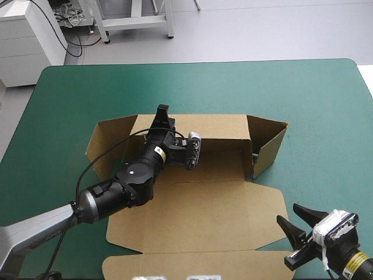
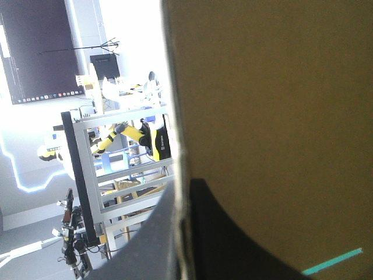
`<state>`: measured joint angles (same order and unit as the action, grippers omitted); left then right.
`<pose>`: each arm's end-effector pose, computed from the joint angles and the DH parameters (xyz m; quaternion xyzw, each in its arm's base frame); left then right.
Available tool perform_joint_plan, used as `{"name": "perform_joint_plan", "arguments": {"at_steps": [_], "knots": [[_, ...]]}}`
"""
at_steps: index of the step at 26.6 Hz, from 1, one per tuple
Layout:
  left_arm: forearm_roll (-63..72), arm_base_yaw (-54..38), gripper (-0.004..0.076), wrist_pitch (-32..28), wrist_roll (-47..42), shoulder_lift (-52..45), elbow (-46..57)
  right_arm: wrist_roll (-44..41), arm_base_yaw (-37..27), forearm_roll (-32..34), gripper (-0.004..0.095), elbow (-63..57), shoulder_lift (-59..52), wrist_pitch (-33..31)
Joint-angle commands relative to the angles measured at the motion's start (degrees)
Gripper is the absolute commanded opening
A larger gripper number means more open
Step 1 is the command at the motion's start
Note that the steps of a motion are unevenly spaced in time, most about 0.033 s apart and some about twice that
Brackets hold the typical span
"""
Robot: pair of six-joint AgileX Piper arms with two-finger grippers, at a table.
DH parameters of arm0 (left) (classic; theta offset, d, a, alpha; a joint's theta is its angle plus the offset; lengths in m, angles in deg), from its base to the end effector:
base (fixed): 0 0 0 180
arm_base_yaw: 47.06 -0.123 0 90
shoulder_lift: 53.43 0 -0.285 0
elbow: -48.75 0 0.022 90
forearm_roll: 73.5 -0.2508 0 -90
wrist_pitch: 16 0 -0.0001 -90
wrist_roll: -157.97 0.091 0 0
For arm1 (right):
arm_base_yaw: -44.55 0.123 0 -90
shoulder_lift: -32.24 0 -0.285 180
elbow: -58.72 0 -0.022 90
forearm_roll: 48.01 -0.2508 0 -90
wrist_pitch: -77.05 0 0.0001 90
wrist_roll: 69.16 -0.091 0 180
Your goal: Fold the box
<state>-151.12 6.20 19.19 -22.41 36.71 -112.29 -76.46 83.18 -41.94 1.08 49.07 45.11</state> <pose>0.2274 -0.2189 0.3118 0.6676 0.4963 0.3392 0.4392 0.0424 0.0273 0.2683 -0.2344 0.7648 0.1879 0.5700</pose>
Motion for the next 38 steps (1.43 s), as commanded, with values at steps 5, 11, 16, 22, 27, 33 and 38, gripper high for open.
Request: {"name": "perform_joint_plan", "arguments": {"at_steps": [5, 11, 16, 22, 27, 33, 38], "knots": [[-0.9, -1.9, -0.0008, -2.0, -1.7, -2.3, -1.1, -13.0, 0.0, 6.4, 0.0523, 2.8, 1.0, 3.6], [-0.6, -1.9, -0.0008, -4.3, -1.8, -2.3, -1.1, -20.4, 0.0, 12.2, 0.0511, 10.2, 2.7, -4.0], [-0.6, -1.9, -0.0008, -4.0, -1.8, -2.3, -1.1, -21.2, 0.0, 16.7, 0.0510, 18.6, 8.7, -10.0], [1.7, -1.9, -0.0008, -4.0, -1.8, -2.3, -1.1, -22.1, 0.0, 21.9, 0.0506, 30.3, 20.7, -14.5], [1.7, -1.9, -0.0008, -4.3, -1.8, -2.3, -1.1, -21.7, 0.0, 24.4, 0.0506, 41.4, 32.4, -19.4], [1.7, -1.9, -0.0008, -4.4, -1.8, -2.3, -1.1, -18.3, 0.0, 28.6, 0.0457, 60.0, 49.3, -22.4], [1.7, -1.9, -0.0008, -4.4, -1.8, -2.3, -1.1, -5.7, -10.9, 19.2, 0.0438, 80.4, 66.2, -26.8]]}}
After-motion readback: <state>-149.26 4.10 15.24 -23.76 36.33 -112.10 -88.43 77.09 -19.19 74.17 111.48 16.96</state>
